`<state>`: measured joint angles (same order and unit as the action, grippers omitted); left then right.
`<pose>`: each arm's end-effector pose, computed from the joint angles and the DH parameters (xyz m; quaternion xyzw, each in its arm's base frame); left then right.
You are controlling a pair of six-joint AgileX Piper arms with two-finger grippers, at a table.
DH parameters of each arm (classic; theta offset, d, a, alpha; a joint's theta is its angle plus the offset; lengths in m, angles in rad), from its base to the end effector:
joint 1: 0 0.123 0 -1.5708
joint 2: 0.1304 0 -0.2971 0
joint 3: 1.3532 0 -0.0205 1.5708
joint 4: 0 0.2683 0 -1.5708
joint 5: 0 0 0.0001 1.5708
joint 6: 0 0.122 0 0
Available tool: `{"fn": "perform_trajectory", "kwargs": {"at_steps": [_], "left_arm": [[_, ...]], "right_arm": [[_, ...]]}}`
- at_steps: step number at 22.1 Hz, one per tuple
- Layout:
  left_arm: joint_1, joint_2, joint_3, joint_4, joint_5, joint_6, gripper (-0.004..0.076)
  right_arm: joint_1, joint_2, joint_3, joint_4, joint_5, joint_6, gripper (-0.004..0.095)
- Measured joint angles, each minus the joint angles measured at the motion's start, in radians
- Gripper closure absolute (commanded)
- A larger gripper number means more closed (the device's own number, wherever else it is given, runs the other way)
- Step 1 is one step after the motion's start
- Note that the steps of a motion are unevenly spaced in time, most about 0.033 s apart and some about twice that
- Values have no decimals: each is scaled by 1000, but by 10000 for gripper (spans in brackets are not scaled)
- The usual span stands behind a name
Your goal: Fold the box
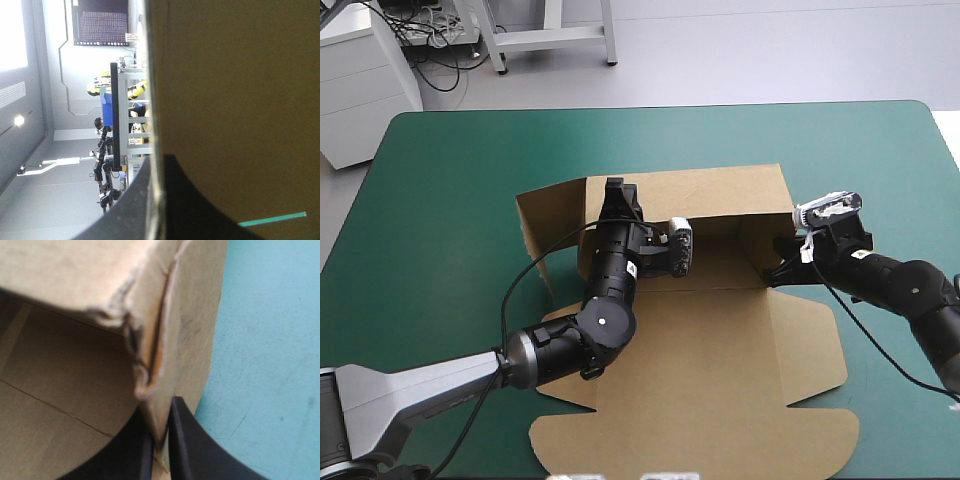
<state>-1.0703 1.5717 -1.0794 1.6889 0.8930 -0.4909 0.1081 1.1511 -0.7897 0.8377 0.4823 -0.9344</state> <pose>0.2595 -0.2777 0.3108 0.5572 0.5205 0.3917 0.5150 0.2667 0.0713 0.2891 -0.1956 0.8550 0.1441 0.4582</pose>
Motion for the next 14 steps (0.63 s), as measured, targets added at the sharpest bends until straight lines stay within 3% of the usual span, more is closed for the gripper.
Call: {"fn": "perform_trajectory", "kwargs": {"at_steps": [3, 7, 9, 14], "left_arm": [[0, 0, 0, 0, -11, 3, 672], [-3, 1, 0, 4, -97, 4, 380], [-5, 1, 0, 5, -106, 4, 335], [-16, 1, 0, 7, -120, 4, 336]], "right_arm": [[0, 22, 0, 0, -5, -1, 929], [0, 63, -4, 4, -9, -1, 930], [0, 93, -26, 4, -6, -1, 929], [1, 207, -151, -72, -6, 73, 929]]}}
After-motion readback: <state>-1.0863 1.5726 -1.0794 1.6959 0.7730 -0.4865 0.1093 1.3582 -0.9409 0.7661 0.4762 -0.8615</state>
